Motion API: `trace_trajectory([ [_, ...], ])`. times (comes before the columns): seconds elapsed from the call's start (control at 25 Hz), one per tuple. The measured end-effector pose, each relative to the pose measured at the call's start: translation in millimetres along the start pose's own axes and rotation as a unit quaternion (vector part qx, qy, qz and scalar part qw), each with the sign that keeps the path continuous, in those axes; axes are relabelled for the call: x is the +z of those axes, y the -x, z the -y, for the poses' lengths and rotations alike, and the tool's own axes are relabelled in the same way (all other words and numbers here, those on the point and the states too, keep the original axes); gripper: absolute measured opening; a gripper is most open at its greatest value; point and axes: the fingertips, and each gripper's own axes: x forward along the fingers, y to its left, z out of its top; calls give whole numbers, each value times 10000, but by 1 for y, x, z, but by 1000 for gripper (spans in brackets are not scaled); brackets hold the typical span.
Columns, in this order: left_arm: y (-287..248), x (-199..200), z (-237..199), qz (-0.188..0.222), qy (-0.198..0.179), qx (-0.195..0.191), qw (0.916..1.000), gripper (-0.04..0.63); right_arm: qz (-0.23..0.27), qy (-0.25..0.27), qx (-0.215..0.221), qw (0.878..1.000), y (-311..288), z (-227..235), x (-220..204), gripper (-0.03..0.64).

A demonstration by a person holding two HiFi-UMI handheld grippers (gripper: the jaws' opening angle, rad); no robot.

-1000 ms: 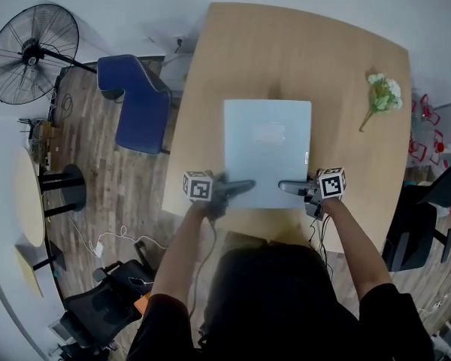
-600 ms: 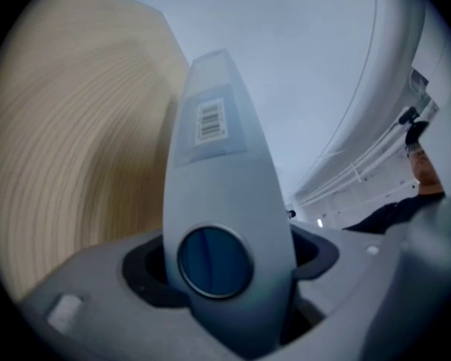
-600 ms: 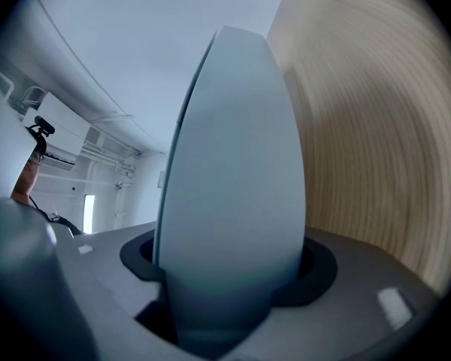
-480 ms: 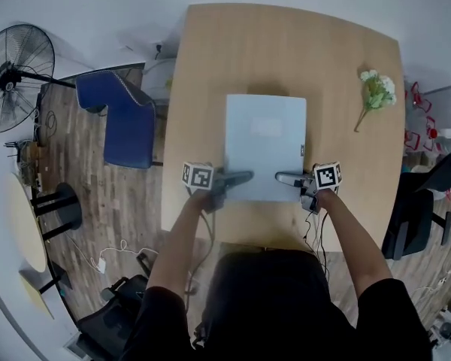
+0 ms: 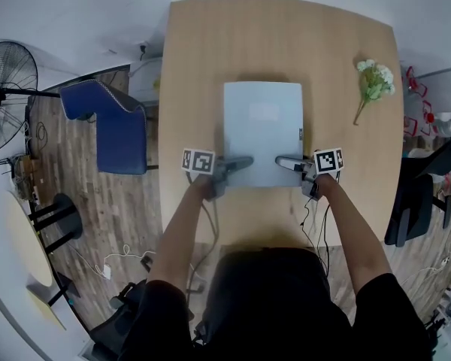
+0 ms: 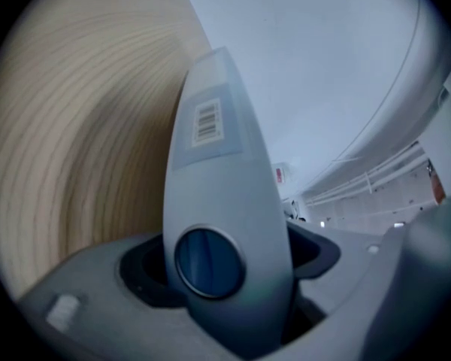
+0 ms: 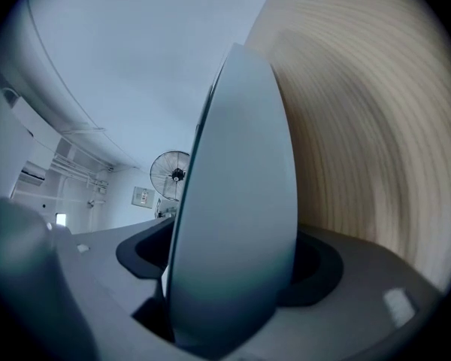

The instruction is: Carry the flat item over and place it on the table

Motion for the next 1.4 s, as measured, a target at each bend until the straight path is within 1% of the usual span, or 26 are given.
trace_trajectory([
  [0.16, 0, 1, -7, -1, 347, 28, 9994, 380, -49, -227, -74, 9997, -1, 3, 1, 387],
  [0.24, -1, 0, -9, -13, 439, 53, 9990, 379, -97, -267, -136, 9995, -1, 4, 2, 391],
  [0.36, 0, 0, -11, -61, 490, 97, 9987, 379, -181, -302, -454, 9983, 1, 11, 2, 396],
  [0.4, 1, 1, -12, -60, 501, 103, 9987, 379, -163, -304, -464, 9983, 0, 10, 3, 397],
  [0.52, 2, 3, -11, 49, 515, 117, 9986, 383, 26, -313, -270, 9991, -2, 3, 5, 400],
  [0.6, 2, 2, -11, 88, 534, 161, 9984, 385, 98, -276, -383, 9988, 2, 3, 3, 404],
  [0.68, 2, 1, -11, 80, 545, 205, 9983, 385, 45, -110, -628, 9980, 6, 4, 1, 421],
  [0.8, 4, 3, -11, 65, 543, 251, 9982, 381, -253, 519, -1004, 9933, 11, 0, -6, 475],
  [0.84, 5, 3, -11, 64, 525, 274, 9982, 380, -331, 727, -1123, 9905, 13, -1, -9, 482],
  [0.92, 5, 2, -12, 44, 437, 358, 9984, 379, -319, 903, -1373, 9859, 18, 4, -11, 474],
  [0.96, 5, 1, -12, 30, 389, 404, 9984, 376, -251, 872, -1476, 9849, 20, 7, -10, 459],
  [1.0, 5, 1, -11, 22, 351, 440, 9984, 376, -179, 806, -1550, 9845, 21, 11, -8, 424],
  [1.08, 3, 1, -12, 20, 298, 488, 9984, 376, -115, 719, -1607, 9843, 23, 15, -6, 414],
  [1.24, 3, 1, -12, 38, 211, 617, 9979, 380, -87, 716, -1602, 9844, 22, 17, -5, 403],
  [1.4, 4, 2, -9, 42, 27, 914, 9958, 405, -51, 754, -1722, 9822, 24, 18, -6, 387],
])
